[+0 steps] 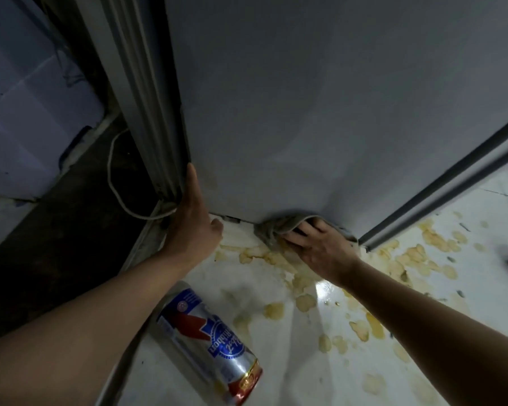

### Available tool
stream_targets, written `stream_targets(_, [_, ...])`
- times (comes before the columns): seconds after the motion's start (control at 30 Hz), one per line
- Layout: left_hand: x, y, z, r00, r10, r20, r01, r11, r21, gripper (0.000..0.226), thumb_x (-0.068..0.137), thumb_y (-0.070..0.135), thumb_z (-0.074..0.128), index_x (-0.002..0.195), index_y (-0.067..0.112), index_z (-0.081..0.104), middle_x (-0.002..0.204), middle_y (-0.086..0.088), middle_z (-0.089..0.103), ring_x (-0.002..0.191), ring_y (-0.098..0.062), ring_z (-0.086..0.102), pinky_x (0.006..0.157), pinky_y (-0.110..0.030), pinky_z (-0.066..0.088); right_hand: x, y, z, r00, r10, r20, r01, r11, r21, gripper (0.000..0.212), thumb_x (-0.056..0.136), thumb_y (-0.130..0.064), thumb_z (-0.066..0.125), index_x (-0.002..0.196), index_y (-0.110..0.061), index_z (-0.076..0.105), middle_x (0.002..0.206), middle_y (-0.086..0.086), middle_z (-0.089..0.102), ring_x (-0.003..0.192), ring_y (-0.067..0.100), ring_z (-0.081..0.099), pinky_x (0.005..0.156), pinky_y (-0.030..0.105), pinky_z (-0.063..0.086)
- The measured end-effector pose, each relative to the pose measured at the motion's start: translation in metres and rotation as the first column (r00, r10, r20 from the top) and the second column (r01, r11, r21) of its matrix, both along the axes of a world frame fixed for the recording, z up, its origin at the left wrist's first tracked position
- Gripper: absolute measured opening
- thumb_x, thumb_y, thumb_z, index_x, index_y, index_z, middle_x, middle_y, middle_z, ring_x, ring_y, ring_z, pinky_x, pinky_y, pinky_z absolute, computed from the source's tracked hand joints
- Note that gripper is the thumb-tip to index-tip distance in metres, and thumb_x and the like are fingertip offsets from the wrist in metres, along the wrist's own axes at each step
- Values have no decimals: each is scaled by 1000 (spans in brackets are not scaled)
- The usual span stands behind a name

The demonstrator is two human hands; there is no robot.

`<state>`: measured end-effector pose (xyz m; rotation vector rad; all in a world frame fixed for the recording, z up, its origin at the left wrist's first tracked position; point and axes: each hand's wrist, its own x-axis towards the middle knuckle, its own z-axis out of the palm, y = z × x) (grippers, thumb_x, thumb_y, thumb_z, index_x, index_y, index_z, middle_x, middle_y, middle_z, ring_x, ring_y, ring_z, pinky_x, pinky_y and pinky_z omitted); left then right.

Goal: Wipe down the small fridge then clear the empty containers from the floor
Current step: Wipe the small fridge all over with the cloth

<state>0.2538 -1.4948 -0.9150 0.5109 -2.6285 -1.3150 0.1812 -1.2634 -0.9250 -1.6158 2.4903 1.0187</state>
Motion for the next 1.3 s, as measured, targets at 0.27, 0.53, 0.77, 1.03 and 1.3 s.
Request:
stream_targets(0.27, [-2,5,-1,1000,11,1,-11,1000,5,105,83,-1,55,144,31,-23,158,0,13,140,-20,28,111,-36,31,-6,64,27,973,-74,-220,-20,919,-395,63,75,-9,52,136,-23,47,135,3,41,117,34,40,95,49,38])
stream_targets(0.53, [-9,5,-15,997,68,29,-68,997,-30,112,81,2,60,140,37,-29,158,-2,13,137,-23,34,96,-26,31,2,86,2,979,-203,13,203,979,-2,66,88,-7,49,147,-26,27,156,-3,14,143,29,12,116,47,13])
stream_targets(0.77, [-9,4,-20,997,72,-1,-72,997,2,115,80,-1,61,138,42,-28,158,-1,13,137,-22,34,101,-30,32,-1,116,18,970,-130,-206,4,853,-521,40,89,-10,40,124,-11,60,127,9,51,108,33,47,100,41,33])
stream_targets(1.03, [-1,-3,-14,999,15,-43,-13,998,55,113,81,-4,60,140,46,-22,157,-1,18,138,-19,32,109,-43,35,4,84,-9,979,-188,-76,143,905,-402,49,64,-9,70,112,-18,69,116,4,62,95,30,55,80,42,52])
stream_targets(1.3, [8,-19,-8,998,-57,-23,58,997,50,106,80,-7,54,144,41,-15,154,4,25,137,-15,34,107,-36,36,10,-23,-15,993,-107,44,115,930,-349,52,74,-18,68,124,-23,60,123,-2,55,98,24,54,80,35,50])
